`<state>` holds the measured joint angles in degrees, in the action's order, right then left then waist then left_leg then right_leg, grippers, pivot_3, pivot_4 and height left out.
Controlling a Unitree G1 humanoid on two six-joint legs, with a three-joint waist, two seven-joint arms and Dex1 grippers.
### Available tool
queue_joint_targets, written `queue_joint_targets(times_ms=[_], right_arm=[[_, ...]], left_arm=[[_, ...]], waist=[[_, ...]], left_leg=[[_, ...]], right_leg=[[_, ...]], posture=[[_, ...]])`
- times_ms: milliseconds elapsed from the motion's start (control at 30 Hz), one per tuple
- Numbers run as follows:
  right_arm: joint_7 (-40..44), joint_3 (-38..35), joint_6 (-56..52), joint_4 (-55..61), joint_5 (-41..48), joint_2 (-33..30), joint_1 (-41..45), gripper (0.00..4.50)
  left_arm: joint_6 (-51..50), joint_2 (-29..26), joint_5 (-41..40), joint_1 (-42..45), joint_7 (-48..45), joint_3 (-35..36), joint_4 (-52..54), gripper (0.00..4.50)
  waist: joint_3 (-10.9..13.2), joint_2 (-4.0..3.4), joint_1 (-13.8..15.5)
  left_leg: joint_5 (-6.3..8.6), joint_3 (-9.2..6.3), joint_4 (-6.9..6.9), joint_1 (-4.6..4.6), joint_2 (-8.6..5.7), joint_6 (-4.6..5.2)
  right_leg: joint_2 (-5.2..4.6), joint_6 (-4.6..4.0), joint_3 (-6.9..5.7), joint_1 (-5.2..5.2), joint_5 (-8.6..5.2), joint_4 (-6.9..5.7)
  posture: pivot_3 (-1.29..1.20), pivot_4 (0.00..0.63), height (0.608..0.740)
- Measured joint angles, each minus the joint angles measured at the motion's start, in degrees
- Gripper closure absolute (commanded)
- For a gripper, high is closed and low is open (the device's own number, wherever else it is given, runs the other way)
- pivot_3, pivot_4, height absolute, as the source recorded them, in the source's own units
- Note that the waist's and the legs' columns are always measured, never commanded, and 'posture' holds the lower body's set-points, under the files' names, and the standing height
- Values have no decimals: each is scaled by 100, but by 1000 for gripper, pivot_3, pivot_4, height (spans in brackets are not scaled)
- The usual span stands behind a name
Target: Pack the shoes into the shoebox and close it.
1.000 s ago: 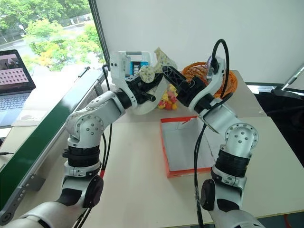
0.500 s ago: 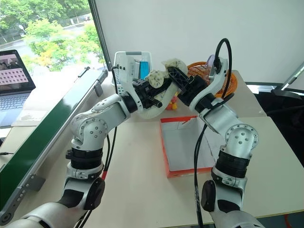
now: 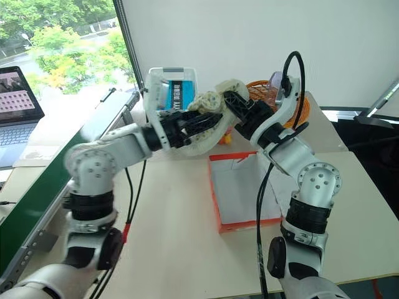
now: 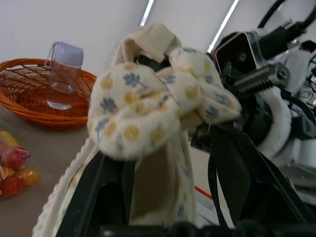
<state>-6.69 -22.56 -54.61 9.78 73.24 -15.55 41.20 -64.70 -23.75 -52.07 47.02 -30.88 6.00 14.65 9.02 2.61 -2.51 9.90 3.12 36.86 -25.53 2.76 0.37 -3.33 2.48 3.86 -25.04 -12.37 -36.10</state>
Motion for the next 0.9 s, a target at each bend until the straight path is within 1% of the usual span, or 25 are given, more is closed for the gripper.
queue_joint_targets(times_ms=[67,100,133,167,233,300,333,400,433,500,633,800,900], right_arm=[[-6,-6,-90,-149,-8,-380,71,3828],[-4,38,-218,-192,-36,-630,116,3828],[-3,155,-553,-348,-25,-1003,259,3828],[-2,245,-799,-429,-21,-1243,355,3828],[25,384,-1241,-596,15,-1567,573,3828],[31,731,-1731,-730,-111,-2009,827,3828],[71,1020,-2009,-794,-314,-2325,993,3828],[485,1496,-2538,-1013,-717,-2941,1281,3828],[758,1640,-2718,-1116,-762,-3089,1378,3828],[1367,2047,-2908,-1214,-935,-3279,1560,3828],[2506,2955,-2941,-1405,-1604,-3561,1733,3828],[3637,3912,-2611,-1744,-2503,-3571,1746,3828],[4091,4266,-2415,-1968,-2933,-3461,1817,3828]], left_arm=[[-16,-542,2,10,-447,-18,18,2203],[0,-730,40,9,-589,-48,16,2203],[60,-941,122,-19,-757,-120,16,2203],[79,-1019,163,-52,-838,-165,16,2203],[163,-1062,258,-219,-994,-310,20,2203],[222,-1049,290,-396,-1071,-509,58,2203],[232,-1043,302,-499,-1098,-589,123,2203],[267,-1003,343,-681,-1116,-704,289,2203],[289,-970,359,-715,-1109,-724,334,2203],[344,-851,383,-733,-1051,-744,399,2203],[410,-739,474,-870,-910,-805,558,2203],[447,-729,518,-1161,-735,-808,716,2203],[447,-716,585,-1183,-576,-807,789,2203]], waist=[[4,-7,0],[7,-11,8],[8,-12,14],[9,-14,19],[9,-14,18],[12,-18,18],[14,-20,19],[15,-18,39],[15,-18,39],[15,-18,31],[15,-18,17],[15,-18,24],[15,-18,35]], left_leg=[[0,1,0,0,0,0],[0,2,0,0,-1,0],[0,2,0,0,-1,0],[0,3,-1,0,-1,0],[0,3,-2,0,0,0],[0,6,-2,-2,-1,0],[0,7,-3,-4,-1,0],[0,6,-3,-8,0,1],[1,6,-3,-8,0,1],[1,7,-2,-7,0,2],[1,6,-1,-4,0,2],[1,6,1,-8,-1,1],[1,6,4,-8,-1,1]], right_leg=[[-1,0,0,1,0,2],[-3,0,0,1,-1,3],[-4,-1,0,2,-2,4],[-5,-2,0,1,-2,6],[-4,-5,0,2,-4,7],[-5,-6,4,-4,-5,5],[-5,-6,5,-6,-5,5],[-5,-8,3,-6,-7,13],[-4,-7,3,-6,-7,14],[-3,-6,5,-4,-7,15],[0,-5,6,-4,-7,11],[-1,-3,7,-9,-7,11],[-1,-1,7,-8,-6,11]], posture=[[0,150,740],[0,150,740],[0,150,740],[0,150,740],[0,150,740],[0,150,740],[0,150,740],[0,150,740],[0,150,740],[0,150,740],[0,150,740],[0,150,740],[0,150,740]])
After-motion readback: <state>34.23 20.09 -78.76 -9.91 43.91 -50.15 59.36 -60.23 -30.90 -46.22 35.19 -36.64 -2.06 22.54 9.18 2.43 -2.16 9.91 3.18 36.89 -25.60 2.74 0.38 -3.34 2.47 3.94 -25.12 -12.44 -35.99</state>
